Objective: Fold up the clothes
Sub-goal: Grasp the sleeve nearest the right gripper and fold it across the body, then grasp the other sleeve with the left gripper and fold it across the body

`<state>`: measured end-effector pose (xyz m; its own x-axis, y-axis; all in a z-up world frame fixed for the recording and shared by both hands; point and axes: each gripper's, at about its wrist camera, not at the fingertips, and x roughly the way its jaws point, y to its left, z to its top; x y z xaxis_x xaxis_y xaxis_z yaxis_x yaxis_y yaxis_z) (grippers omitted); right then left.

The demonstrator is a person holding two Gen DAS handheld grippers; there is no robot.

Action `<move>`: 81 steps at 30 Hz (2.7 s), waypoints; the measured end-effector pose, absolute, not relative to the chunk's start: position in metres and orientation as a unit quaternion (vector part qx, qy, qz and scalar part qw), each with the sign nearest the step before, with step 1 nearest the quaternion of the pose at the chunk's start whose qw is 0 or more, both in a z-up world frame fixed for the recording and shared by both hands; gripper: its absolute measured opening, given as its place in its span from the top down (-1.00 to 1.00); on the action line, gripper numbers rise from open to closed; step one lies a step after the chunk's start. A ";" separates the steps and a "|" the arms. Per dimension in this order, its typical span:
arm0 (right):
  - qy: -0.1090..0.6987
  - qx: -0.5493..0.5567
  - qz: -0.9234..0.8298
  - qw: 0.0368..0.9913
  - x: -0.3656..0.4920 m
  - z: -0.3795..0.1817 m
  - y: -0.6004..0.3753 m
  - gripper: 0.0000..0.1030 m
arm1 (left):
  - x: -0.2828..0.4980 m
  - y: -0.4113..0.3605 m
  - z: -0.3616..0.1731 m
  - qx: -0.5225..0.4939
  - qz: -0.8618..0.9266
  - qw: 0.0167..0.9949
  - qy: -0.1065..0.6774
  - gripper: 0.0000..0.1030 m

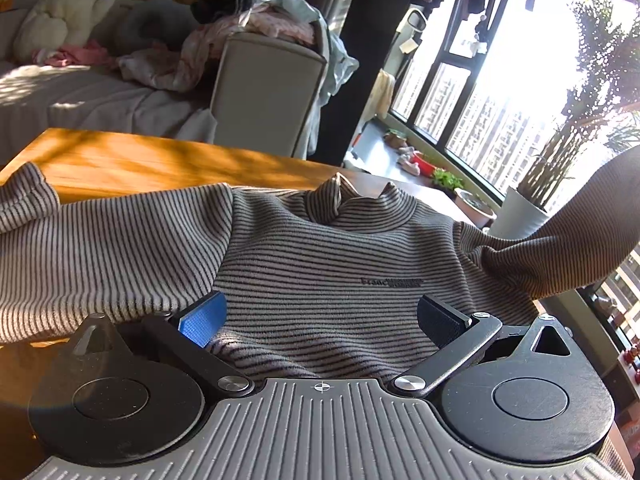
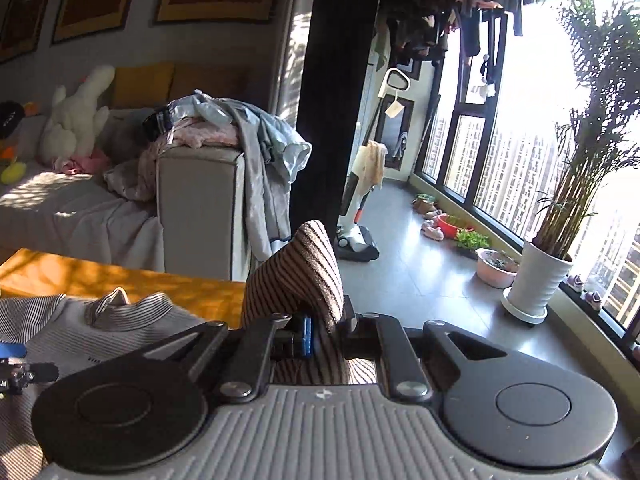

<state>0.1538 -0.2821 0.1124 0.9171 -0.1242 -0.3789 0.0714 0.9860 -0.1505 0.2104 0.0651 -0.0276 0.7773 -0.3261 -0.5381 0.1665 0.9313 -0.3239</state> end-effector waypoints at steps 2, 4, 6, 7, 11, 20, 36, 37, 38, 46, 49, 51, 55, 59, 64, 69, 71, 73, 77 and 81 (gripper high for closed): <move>0.185 -0.063 -0.064 0.979 0.164 0.130 -0.291 0.78 | 0.210 0.066 -0.028 -0.133 -0.133 0.933 0.306 -1.00; 0.176 -0.060 -0.062 0.981 0.172 0.142 -0.290 0.78 | 0.210 0.067 -0.028 -0.135 -0.134 0.933 0.305 -1.00; 0.171 -0.051 -0.041 0.983 0.179 0.150 -0.279 0.78 | 0.211 0.067 -0.028 -0.137 -0.135 0.933 0.305 -1.00; 0.171 -0.047 -0.024 0.984 0.182 0.152 -0.269 0.78 | 0.211 0.068 -0.029 -0.138 -0.135 0.933 0.305 -1.00; 0.176 -0.054 0.043 0.982 0.195 0.150 -0.213 0.77 | 0.211 0.070 -0.029 -0.146 -0.139 0.932 0.303 -1.00; 0.217 -0.071 0.163 0.960 0.216 0.115 -0.106 0.29 | 0.210 0.074 -0.029 -0.159 -0.145 0.929 0.300 -1.00; 0.294 0.029 0.135 0.946 0.231 0.037 -0.175 0.30 | 0.211 0.072 -0.029 -0.155 -0.147 0.929 0.304 -1.00; 0.315 0.035 0.127 0.940 0.234 0.021 -0.182 0.30 | 0.211 0.072 -0.029 -0.154 -0.147 0.929 0.304 -1.00; 0.335 0.037 0.117 0.934 0.235 0.007 -0.188 0.30 | 0.211 0.072 -0.029 -0.154 -0.147 0.928 0.304 -1.00; 0.324 -0.005 0.095 0.941 0.216 -0.043 -0.200 0.37 | 0.218 0.066 -0.027 -0.123 -0.157 0.924 0.326 -1.00; 0.304 -0.019 0.095 0.948 0.209 -0.047 -0.194 0.27 | 0.210 0.059 -0.018 -0.052 -0.159 0.930 0.327 -1.00; 0.298 -0.019 0.096 0.950 0.207 -0.046 -0.194 0.22 | 0.194 0.058 -0.011 0.008 -0.137 0.945 0.298 -1.00; 0.294 -0.017 0.099 0.951 0.206 -0.044 -0.194 0.17 | 0.172 0.077 0.000 0.109 -0.014 0.967 0.231 -0.95; 0.289 -0.026 0.099 0.952 0.203 -0.043 -0.192 0.12 | 0.183 0.117 -0.004 0.100 0.065 0.958 0.261 -0.66; 0.288 -0.031 0.101 0.952 0.203 -0.042 -0.191 0.02 | 0.196 0.151 -0.013 0.084 0.112 0.945 0.297 -0.62; 0.286 -0.035 0.098 0.952 0.202 -0.042 -0.189 -0.01 | 0.198 0.174 -0.019 0.066 0.138 0.939 0.307 0.04; 0.283 -0.038 0.093 0.954 0.200 -0.041 -0.189 -0.01 | 0.194 0.179 -0.015 0.050 0.142 0.943 0.298 0.71; 0.272 -0.047 0.080 0.958 0.196 -0.034 -0.184 -0.01 | 0.186 0.181 -0.006 0.025 0.134 0.950 0.281 0.77; 0.249 0.007 0.152 0.956 0.183 0.007 -0.171 -0.01 | 0.173 0.157 0.016 0.009 0.078 0.967 0.241 0.80; 0.276 0.131 0.275 0.912 0.180 0.043 -0.155 -0.02 | 0.158 0.117 0.032 0.023 0.011 0.978 0.206 0.80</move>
